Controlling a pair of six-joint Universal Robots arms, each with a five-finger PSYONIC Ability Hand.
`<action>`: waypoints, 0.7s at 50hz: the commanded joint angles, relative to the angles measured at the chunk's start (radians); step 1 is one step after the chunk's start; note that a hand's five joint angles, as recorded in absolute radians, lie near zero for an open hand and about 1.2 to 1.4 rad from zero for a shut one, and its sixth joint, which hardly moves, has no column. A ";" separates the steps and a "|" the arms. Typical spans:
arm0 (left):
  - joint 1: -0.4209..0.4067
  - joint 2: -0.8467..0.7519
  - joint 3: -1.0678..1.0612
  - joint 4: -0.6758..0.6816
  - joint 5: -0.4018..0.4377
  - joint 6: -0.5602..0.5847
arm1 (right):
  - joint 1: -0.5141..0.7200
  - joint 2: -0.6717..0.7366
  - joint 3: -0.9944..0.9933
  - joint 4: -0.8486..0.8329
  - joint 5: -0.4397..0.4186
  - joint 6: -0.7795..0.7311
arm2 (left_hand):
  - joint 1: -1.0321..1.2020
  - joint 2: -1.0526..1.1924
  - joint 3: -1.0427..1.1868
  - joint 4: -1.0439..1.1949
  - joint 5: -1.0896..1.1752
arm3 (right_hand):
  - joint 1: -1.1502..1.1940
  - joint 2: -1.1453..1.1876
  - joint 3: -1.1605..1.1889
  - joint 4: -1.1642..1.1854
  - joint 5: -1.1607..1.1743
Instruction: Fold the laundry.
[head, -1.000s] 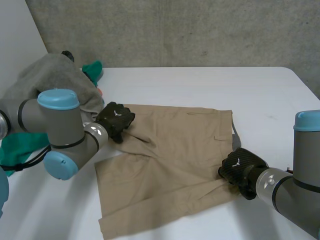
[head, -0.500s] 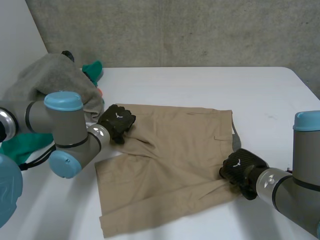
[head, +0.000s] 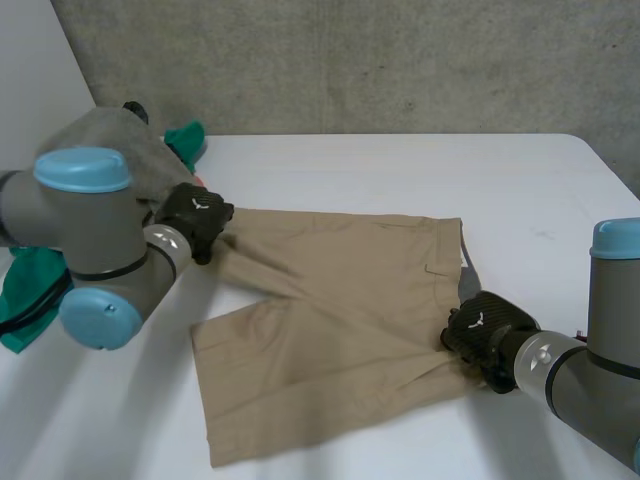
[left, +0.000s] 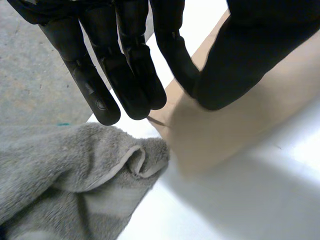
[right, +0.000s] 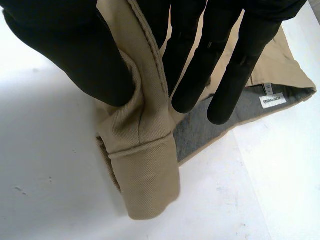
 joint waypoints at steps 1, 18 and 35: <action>-0.008 0.071 -0.130 0.001 -0.012 0.002 | 0.002 -0.002 0.001 0.003 0.000 0.023 | 0.255 0.201 0.209 0.197 0.259 | 0.279 0.216 0.206 0.199 0.221; -0.043 0.195 -0.189 0.001 -0.123 -0.009 | 0.004 -0.009 -0.024 -0.002 -0.003 0.083 | -0.488 -0.542 -0.533 -0.545 -0.483 | 0.279 0.216 0.206 0.199 0.221; -0.264 0.544 -0.603 -0.094 -0.047 -0.365 | 0.002 -0.009 -0.087 -0.009 -0.004 0.244 | -0.632 -0.685 -0.677 -0.689 -0.627 | 0.279 0.216 0.206 0.199 0.221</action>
